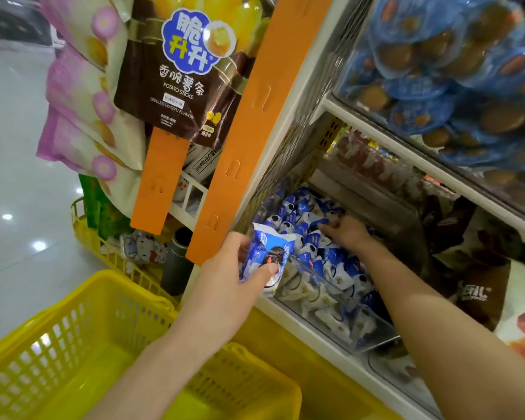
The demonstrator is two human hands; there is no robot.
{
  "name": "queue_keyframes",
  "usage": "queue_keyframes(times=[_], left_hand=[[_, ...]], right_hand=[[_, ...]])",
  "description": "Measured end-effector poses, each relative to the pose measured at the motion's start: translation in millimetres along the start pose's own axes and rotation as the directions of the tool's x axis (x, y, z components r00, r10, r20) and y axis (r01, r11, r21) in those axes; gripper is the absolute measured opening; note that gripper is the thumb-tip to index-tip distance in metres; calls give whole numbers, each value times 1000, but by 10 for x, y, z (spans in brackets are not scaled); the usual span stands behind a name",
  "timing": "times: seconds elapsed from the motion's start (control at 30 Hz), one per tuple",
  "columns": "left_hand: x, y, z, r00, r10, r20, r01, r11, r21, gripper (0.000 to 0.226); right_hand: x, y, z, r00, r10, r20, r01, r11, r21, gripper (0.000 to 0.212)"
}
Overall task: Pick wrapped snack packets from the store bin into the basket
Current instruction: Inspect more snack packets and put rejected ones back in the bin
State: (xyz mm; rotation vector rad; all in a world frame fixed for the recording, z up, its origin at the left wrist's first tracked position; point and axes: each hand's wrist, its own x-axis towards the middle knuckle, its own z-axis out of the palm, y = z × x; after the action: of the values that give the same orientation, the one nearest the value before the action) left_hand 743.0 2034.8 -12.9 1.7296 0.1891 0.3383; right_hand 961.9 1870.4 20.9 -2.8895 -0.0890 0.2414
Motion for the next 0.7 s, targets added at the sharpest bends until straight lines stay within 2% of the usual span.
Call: queue_keyframes(times=[0.13,0.23,0.33,0.4,0.5,0.63,0.7], left_hand=[[22,-17,-27,1000,5,-14,-5,1000,-5,20],[65,-18,-22,1000,-11,-22,10,1000,-24,19],[75,-25,8,1000,-20,-10,20,1000,-5,20],[68,-28,34,999,-31,9,30,1000,7,22],[57,-38,65,998,-51,39,51,999,-6,21],[61,-33,49,991,-132,21,134,975,-179,16],[60,-29,41,978,-208,14,203,936,-287,13]], right_hand=[[51,-16,21,1000,13,7,-14,998,60,43],[65,-7,9,999,34,37,-39,988,146,26],[54,-8,-26,994,105,36,-111,955,275,47],[25,-19,-68,990,141,11,-137,934,331,45],[-96,-55,-144,990,100,-96,-51,907,418,28],[-482,-186,-230,943,29,-332,177,800,573,31],[-727,-246,-234,945,-4,-327,230,717,658,34]])
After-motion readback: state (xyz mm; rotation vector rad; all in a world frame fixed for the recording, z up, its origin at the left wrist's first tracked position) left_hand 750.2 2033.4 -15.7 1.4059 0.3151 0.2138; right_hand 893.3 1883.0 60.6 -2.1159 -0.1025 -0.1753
